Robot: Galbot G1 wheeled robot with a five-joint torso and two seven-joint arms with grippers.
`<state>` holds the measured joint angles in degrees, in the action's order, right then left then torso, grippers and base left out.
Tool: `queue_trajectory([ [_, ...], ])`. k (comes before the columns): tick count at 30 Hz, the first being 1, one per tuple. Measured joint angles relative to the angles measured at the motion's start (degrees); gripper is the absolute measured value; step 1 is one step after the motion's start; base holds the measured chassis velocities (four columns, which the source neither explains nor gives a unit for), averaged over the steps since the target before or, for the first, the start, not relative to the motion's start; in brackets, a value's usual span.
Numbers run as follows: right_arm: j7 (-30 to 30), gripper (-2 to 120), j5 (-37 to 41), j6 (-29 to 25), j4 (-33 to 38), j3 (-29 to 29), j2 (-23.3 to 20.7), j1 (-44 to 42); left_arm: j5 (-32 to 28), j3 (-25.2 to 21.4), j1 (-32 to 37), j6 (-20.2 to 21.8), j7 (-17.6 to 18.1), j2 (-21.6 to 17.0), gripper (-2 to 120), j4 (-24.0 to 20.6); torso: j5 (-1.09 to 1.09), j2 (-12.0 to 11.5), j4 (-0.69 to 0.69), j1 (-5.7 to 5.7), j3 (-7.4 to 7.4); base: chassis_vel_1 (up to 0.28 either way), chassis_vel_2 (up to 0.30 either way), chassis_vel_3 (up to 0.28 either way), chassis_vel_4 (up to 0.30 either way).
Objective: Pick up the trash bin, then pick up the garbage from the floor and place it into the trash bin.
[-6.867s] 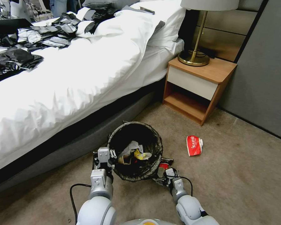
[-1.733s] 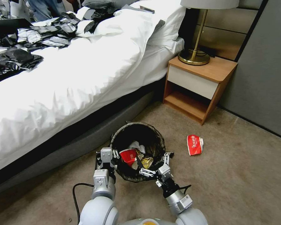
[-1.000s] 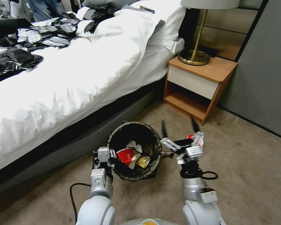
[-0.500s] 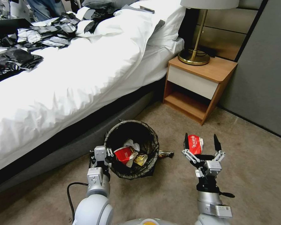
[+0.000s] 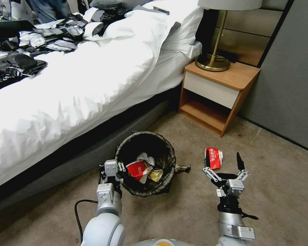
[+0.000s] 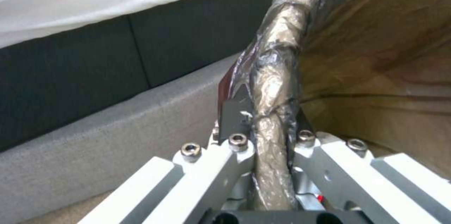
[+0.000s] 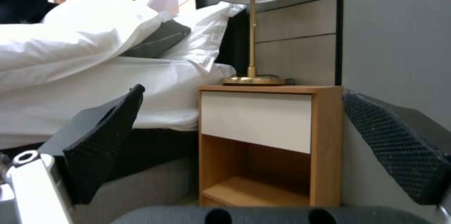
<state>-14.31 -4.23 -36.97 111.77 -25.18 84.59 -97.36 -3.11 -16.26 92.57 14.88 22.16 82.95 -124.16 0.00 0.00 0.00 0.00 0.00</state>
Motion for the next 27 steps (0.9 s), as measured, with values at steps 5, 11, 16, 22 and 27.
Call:
queue_trajectory([
  [5,0.4,100,-0.3,0.0,0.1,-0.2,0.0,0.1,0.3,0.3,0.0,0.0,0.0,0.1,0,0.0,0.0,0.0,0.0,0.0,0.0,0.0,0.0,0.0,0.0],
  [11,0.7,100,-0.3,-0.1,0.1,-0.1,0.0,0.1,0.5,0.5,0.0,0.0,0.0,0.1,0,0.1,0.0,0.0,0.0,0.0,0.0,0.0,0.0,0.0,0.0],
  [16,0.7,100,-0.3,-0.1,0.3,-0.2,-0.1,0.1,0.5,0.6,-0.1,0.0,0.0,0.0,0,0.1,0.0,0.0,0.0,0.0,0.0,-0.102,0.081,0.12,-0.1],
  [22,0.9,100,-0.3,-0.1,0.0,-0.1,0.0,0.3,0.5,0.6,0.0,0.0,0.0,0.1,0,0.1,0.01,0.0,0.01,0.0,0.01,-0.208,0.202,0.223,-0.209],
  [27,1.5,100,0.0,-0.6,-0.2,0.2,0.1,0.6,0.5,0.5,0.0,0.0,-0.1,0.0,0,0.1,0.0,0.0,0.0,0.01,0.01,-0.222,0.227,0.231,-0.225],
])
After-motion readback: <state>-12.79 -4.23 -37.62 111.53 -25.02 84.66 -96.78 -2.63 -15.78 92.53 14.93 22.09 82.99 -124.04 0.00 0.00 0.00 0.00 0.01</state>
